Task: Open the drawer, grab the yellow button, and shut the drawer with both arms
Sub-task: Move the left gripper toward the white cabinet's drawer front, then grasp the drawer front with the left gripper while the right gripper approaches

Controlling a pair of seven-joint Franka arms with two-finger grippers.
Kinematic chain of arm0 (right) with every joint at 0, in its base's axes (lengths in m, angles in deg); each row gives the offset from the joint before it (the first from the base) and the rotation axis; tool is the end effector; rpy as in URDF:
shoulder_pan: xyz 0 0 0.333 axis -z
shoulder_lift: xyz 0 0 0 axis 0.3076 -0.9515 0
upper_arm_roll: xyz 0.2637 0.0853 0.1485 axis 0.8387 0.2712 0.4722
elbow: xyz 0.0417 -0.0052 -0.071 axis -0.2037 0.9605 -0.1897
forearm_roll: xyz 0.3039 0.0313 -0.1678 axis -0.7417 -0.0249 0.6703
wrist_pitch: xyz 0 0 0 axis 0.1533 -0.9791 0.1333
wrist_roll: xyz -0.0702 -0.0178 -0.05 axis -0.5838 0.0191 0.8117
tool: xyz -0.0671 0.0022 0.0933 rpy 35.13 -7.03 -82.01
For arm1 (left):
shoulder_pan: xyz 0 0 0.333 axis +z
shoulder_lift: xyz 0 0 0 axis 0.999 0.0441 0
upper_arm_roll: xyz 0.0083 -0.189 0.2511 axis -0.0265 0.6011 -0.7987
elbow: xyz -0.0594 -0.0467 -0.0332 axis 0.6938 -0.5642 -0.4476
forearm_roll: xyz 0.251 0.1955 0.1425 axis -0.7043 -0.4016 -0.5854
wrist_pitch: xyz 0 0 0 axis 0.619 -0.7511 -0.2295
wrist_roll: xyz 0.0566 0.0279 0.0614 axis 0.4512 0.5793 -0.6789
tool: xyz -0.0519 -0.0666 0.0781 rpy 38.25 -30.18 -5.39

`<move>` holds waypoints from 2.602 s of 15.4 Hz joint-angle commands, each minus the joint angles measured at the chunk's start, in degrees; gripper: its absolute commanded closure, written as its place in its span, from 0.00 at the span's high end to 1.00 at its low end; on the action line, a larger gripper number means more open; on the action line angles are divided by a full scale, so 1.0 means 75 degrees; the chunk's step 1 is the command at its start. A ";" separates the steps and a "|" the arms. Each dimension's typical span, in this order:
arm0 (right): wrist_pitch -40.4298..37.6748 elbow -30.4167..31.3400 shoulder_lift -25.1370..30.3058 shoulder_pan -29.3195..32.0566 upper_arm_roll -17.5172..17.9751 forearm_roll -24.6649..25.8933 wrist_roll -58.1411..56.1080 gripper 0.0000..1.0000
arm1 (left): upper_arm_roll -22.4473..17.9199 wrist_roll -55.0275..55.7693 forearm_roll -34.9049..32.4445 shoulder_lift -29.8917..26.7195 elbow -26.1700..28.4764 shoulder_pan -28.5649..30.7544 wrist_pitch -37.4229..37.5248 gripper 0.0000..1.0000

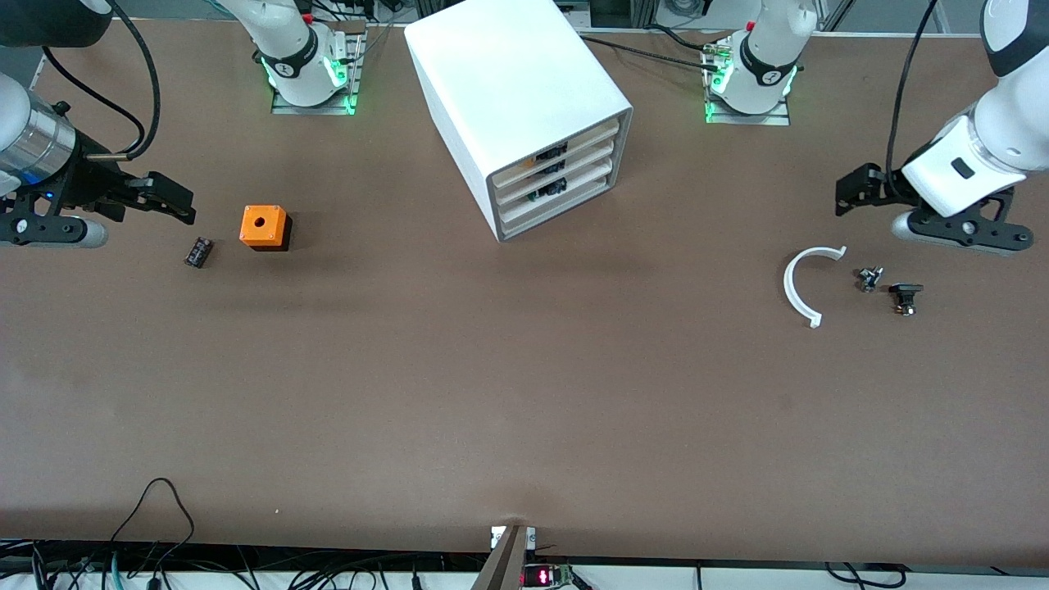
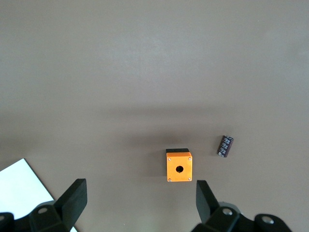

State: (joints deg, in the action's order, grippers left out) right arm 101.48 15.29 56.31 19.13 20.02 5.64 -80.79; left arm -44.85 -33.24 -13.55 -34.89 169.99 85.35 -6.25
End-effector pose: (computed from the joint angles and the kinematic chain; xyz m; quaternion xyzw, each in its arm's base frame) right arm 0.5322 0.0535 0.5853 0.9994 -0.0151 -0.0298 0.0077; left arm 0.5063 -0.0542 0.5623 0.9928 -0.0859 -0.0770 0.0312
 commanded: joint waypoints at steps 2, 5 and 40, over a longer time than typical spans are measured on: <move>-0.0074 -0.0174 -0.0039 0.0048 0.0089 0.0089 0.0032 1.00 | 0.0238 -0.0701 0.0957 -0.0010 0.0113 -0.0010 0.0374 1.00; -0.0073 -0.0151 -0.0062 0.0060 0.0054 0.0101 0.0008 1.00 | 0.0239 -0.1754 0.2492 0.0223 0.0137 0.0130 0.1075 0.99; 0.1532 -0.0583 -0.2136 -0.1580 0.0101 -0.0579 0.4660 0.99 | 0.1996 -0.8014 0.9433 0.2849 0.4485 -0.0244 -0.0927 0.62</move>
State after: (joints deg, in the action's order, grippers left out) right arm 113.39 14.66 42.57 8.04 20.69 2.07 -48.37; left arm -30.92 -89.55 55.18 -14.61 203.25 83.34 -12.58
